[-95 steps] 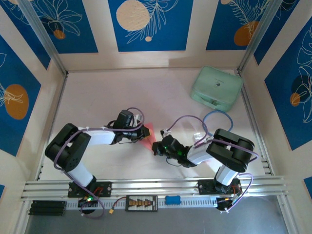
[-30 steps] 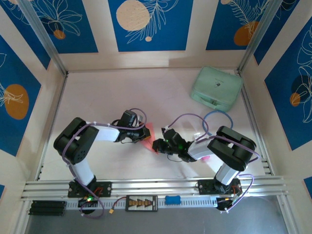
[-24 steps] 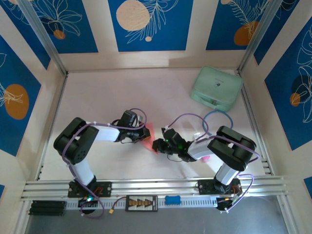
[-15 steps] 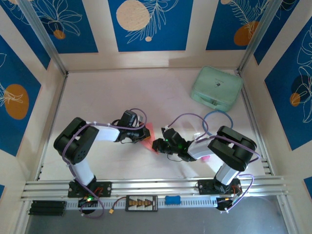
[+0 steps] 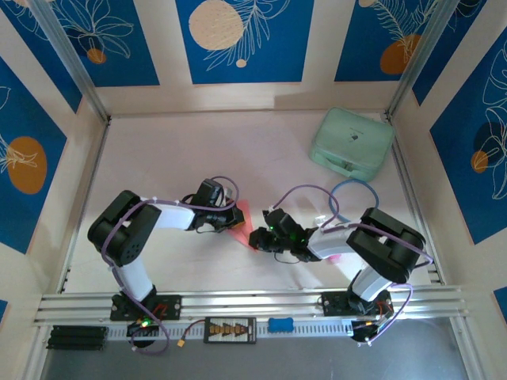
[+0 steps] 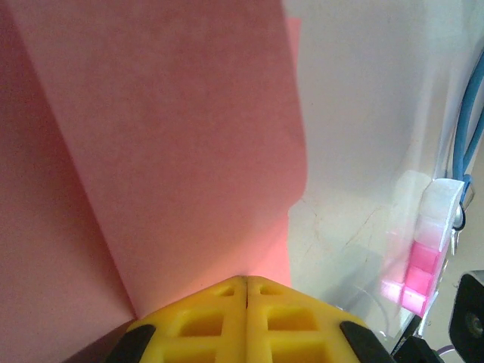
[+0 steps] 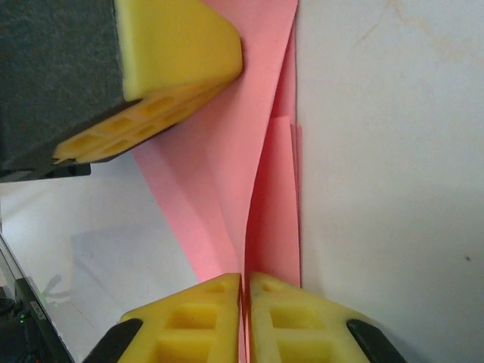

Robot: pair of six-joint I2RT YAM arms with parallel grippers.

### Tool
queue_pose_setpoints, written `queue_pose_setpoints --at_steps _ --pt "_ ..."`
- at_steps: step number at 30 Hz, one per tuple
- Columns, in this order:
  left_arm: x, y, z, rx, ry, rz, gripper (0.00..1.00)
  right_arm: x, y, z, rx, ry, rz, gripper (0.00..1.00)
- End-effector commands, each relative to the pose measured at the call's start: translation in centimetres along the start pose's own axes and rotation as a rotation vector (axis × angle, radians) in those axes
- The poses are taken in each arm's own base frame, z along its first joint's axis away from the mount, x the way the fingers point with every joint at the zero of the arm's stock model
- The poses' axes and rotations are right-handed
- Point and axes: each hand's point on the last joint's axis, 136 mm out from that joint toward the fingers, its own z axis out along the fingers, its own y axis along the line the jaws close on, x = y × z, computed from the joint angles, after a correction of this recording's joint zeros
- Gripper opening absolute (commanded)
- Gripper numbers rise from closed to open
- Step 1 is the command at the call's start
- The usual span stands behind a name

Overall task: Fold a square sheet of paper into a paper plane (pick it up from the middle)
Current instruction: Fourth fold the wing at the center of the table.

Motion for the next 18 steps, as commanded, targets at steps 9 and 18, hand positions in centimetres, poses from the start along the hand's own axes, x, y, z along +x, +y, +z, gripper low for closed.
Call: queue_pose_setpoints --at_steps 9,18 --pt "0.6 1.7 0.6 -0.061 0.014 -0.007 0.01 2.8 -2.6 -0.2 0.073 0.093 0.038 0.12" --pt "0.5 1.6 0.5 -0.058 0.014 -0.005 0.01 2.7 -2.7 -0.8 0.103 0.090 0.012 0.16"
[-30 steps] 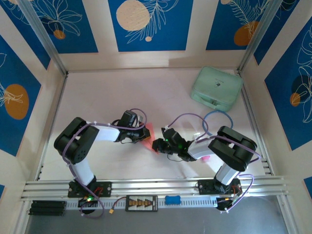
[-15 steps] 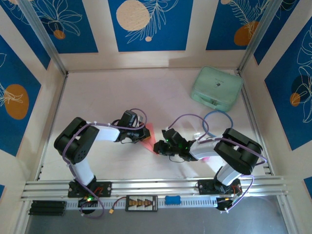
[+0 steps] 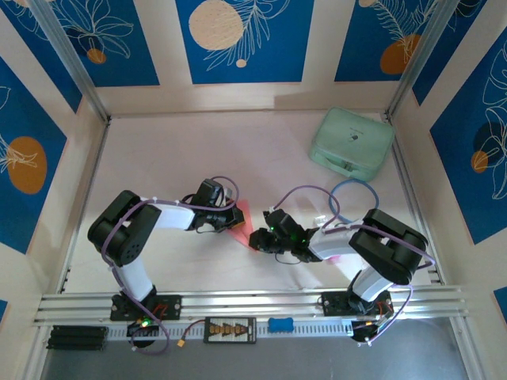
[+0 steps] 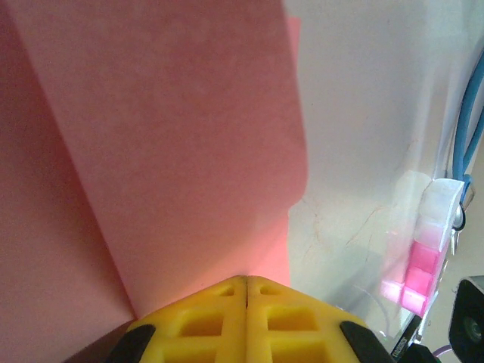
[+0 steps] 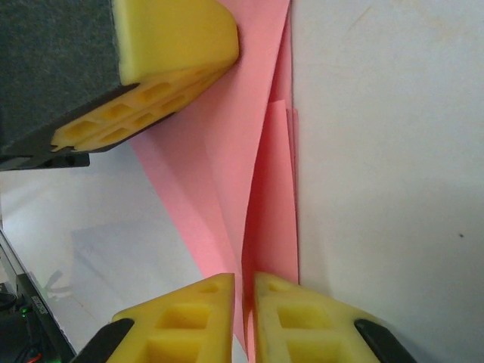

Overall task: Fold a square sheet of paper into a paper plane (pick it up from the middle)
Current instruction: Fourth fold the wing at the center of the table.

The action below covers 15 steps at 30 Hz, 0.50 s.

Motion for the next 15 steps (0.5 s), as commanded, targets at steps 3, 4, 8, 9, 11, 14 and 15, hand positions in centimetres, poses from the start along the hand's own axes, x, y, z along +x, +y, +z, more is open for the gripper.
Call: queue_pose_setpoints --at_steps 3,4,8,9,11,14,15 --pt "0.52 1.58 0.54 -0.058 0.014 -0.005 0.01 2.50 -2.85 -0.56 0.101 0.083 0.009 0.13" --pt "0.56 1.63 0.58 -0.060 0.015 -0.006 0.01 2.63 -2.91 -0.54 0.101 0.088 0.009 0.12" --pt "0.50 1.61 0.59 -0.058 0.014 -0.006 0.01 2.95 -3.25 -0.56 0.103 0.096 0.018 0.12" --pt "0.56 1.59 0.61 -0.057 0.017 -0.006 0.01 2.92 -3.29 -0.63 0.105 0.093 0.016 0.12" --pt "0.53 1.61 0.60 -0.056 0.017 -0.007 0.01 2.82 -3.26 -0.80 0.110 0.088 0.008 0.16" --pt "0.58 1.60 0.62 -0.056 0.018 -0.007 0.01 2.75 -3.23 -1.14 0.123 0.085 -0.012 0.18" --pt "0.60 1.59 0.62 -0.056 0.019 -0.006 0.00 2.78 -3.31 -1.25 0.130 0.086 -0.018 0.19"
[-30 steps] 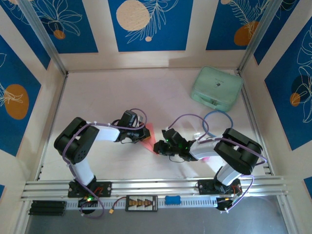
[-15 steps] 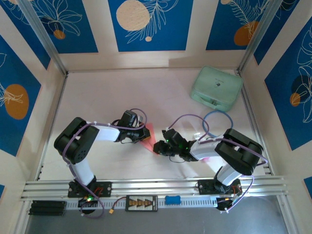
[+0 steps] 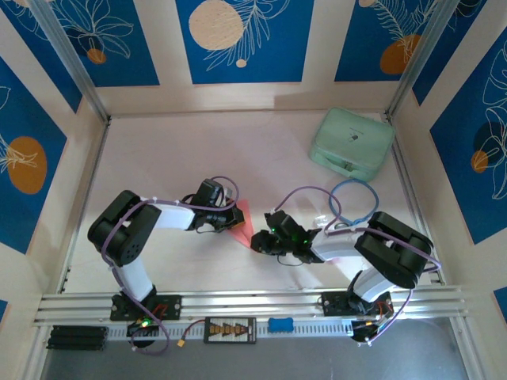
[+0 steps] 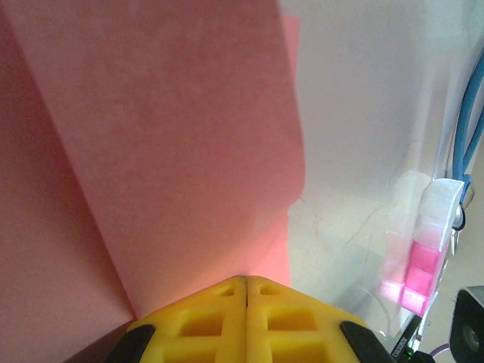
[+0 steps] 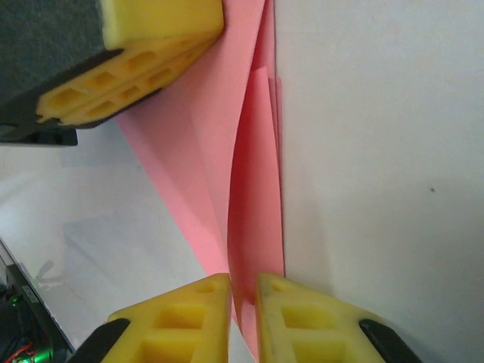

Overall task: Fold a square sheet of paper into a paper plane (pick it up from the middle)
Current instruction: Fourth fold the wing at the center of the table.

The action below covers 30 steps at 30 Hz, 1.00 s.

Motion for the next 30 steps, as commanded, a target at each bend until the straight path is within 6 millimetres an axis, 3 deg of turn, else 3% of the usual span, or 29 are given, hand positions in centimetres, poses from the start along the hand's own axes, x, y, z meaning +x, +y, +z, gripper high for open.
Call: queue_pose_setpoints --at_steps 1,13,24,30 --pt "0.6 1.6 0.6 -0.056 0.019 -0.007 0.00 2.1 -3.1 -0.5 0.114 0.069 -0.011 0.19" --pt "0.6 1.6 0.6 -0.052 0.018 -0.008 0.01 2.9 -4.3 -0.4 0.127 0.085 0.022 0.11" --pt "0.7 1.8 0.6 -0.056 0.019 -0.011 0.00 3.4 -4.2 -0.9 0.097 0.108 0.030 0.15" --pt "0.7 1.7 0.6 -0.055 0.018 -0.012 0.00 3.8 -4.6 -1.0 0.103 0.115 0.033 0.11"
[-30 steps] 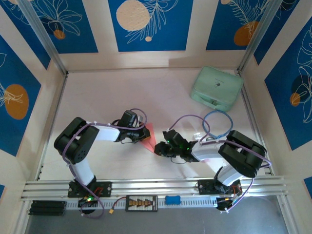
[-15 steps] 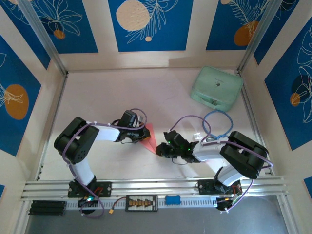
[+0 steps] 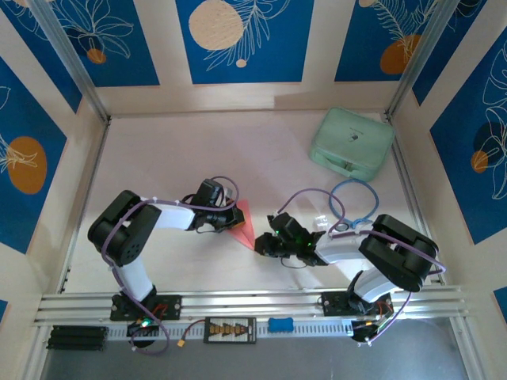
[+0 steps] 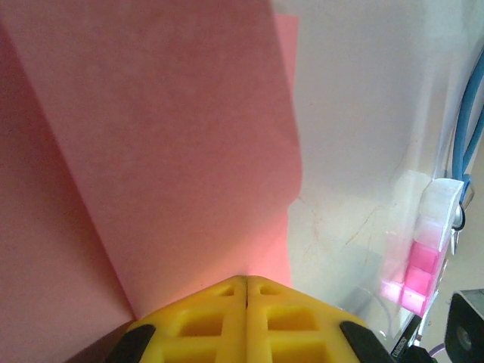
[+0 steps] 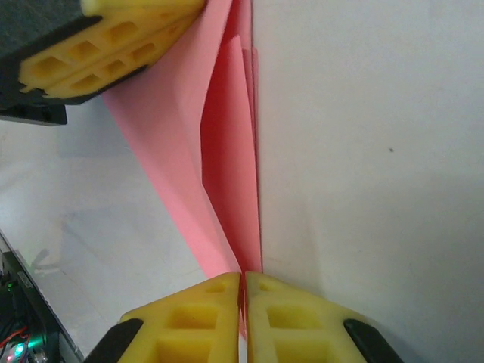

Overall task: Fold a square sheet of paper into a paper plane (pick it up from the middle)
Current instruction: Fourth fold the wing at the center of the table.

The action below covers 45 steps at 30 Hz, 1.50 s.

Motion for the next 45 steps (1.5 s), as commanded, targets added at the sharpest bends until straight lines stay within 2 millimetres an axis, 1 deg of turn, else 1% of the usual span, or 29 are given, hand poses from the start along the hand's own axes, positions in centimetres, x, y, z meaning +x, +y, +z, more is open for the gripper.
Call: queue_pose_setpoints --at_steps 1,4,9,14,19,26,31,33,35,37,40,42,45 --pt "0.6 1.8 0.6 -0.055 0.017 -0.014 0.00 3.1 -3.7 -0.4 0.111 0.110 0.043 0.10" --pt "0.7 1.8 0.6 -0.054 0.020 -0.015 0.00 3.3 -3.4 -0.4 0.095 0.123 0.037 0.09" --pt "0.7 1.9 0.6 -0.055 0.018 -0.018 0.00 3.9 -3.4 -0.4 0.092 0.146 0.037 0.09" --pt "0.7 1.9 0.6 -0.054 0.017 -0.018 0.00 4.3 -3.5 -0.5 0.096 0.156 0.035 0.10" --pt "0.7 1.9 0.6 -0.055 0.017 -0.020 0.00 4.3 -3.7 -0.7 0.108 0.150 0.036 0.12" --pt "0.7 1.8 0.6 -0.053 0.016 -0.019 0.00 4.8 -3.9 -0.9 0.098 0.168 0.037 0.07" --pt "0.7 1.9 0.6 -0.056 0.016 -0.021 0.00 5.2 -4.4 -1.1 0.118 0.175 0.046 0.08" --pt "0.7 1.9 0.6 -0.056 0.015 -0.021 0.00 5.3 -4.5 -1.3 0.118 0.172 0.048 0.11" --pt "0.7 1.9 0.6 -0.055 0.015 -0.018 0.00 5.0 -4.0 -1.6 0.098 0.163 0.044 0.13" --pt "0.7 1.8 0.5 -0.056 0.016 -0.016 0.00 4.3 -2.8 -2.0 0.064 0.143 0.031 0.15" --pt "0.8 1.9 0.5 -0.058 0.018 -0.014 0.00 2.1 -1.0 -3.2 0.032 0.090 0.006 0.17" --pt "0.9 2.0 0.5 -0.059 0.019 -0.014 0.00 0.5 0.6 -4.0 -0.013 0.045 -0.020 0.17" --pt "0.9 2.1 0.5 -0.061 0.019 -0.015 0.00 -1.2 3.0 -4.3 -0.102 0.036 -0.051 0.12"
